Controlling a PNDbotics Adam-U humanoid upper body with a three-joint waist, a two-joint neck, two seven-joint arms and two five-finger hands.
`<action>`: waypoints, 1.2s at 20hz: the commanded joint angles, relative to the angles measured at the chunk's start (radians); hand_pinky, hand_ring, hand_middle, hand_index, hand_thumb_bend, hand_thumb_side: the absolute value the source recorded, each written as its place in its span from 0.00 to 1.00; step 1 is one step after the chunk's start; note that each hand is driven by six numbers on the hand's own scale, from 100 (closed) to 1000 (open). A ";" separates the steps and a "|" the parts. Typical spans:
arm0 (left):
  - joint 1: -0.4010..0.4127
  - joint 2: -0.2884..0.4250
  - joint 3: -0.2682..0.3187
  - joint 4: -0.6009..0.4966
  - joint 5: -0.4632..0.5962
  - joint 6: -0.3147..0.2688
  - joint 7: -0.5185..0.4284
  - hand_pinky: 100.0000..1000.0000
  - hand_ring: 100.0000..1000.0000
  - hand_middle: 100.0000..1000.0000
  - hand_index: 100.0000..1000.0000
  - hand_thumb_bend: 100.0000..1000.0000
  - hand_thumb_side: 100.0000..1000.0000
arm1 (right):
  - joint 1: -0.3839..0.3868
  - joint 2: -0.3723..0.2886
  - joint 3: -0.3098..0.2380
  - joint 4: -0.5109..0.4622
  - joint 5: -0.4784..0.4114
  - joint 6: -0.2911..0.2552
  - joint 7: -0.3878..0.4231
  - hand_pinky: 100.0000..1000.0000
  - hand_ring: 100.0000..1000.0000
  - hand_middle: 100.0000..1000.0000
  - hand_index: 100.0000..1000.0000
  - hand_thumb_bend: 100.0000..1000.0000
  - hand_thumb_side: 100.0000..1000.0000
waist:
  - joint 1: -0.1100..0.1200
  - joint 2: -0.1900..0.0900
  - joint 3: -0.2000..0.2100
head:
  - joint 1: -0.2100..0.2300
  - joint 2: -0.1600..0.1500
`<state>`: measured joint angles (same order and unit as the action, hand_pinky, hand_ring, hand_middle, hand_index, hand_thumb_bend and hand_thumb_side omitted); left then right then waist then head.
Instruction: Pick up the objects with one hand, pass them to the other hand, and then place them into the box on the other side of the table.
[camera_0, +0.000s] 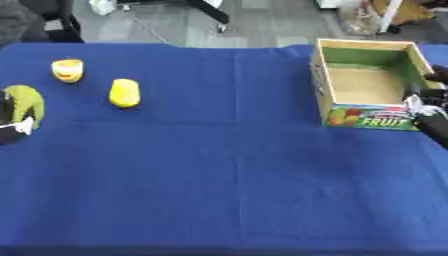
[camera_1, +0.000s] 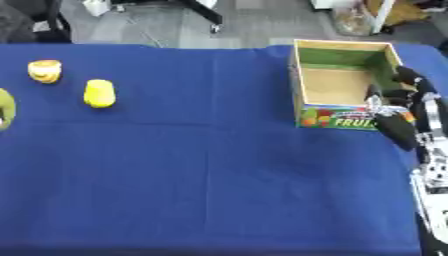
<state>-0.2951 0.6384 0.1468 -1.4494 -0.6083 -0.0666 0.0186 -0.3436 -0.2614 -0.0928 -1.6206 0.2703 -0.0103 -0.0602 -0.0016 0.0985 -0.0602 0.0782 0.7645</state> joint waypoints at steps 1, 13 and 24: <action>-0.042 0.000 -0.022 -0.102 0.066 -0.014 -0.027 0.45 0.14 0.10 0.26 0.00 0.06 | -0.043 -0.029 0.014 -0.008 0.016 -0.007 0.018 0.75 0.70 0.78 0.89 0.13 0.30 | -0.004 -0.032 0.002 | 0.003 0.006; -0.185 -0.165 -0.197 -0.170 0.118 -0.070 -0.169 0.45 0.14 0.10 0.26 0.00 0.08 | -0.280 0.048 0.140 -0.029 0.086 -0.044 0.134 0.77 0.71 0.78 0.89 0.11 0.32 | -0.011 -0.042 0.000 | -0.001 0.005; -0.261 -0.306 -0.306 -0.099 0.026 -0.154 -0.207 0.46 0.14 0.11 0.26 0.00 0.10 | -0.446 0.247 0.293 0.000 0.321 -0.100 0.291 0.79 0.72 0.80 0.91 0.08 0.32 | -0.015 -0.038 0.000 | -0.012 -0.007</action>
<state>-0.5310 0.3350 -0.1541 -1.5415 -0.5694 -0.2084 -0.1897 -0.7666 -0.0361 0.1869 -1.6172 0.5586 -0.1034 0.2134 -0.0051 0.0861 -0.0604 0.0695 0.7636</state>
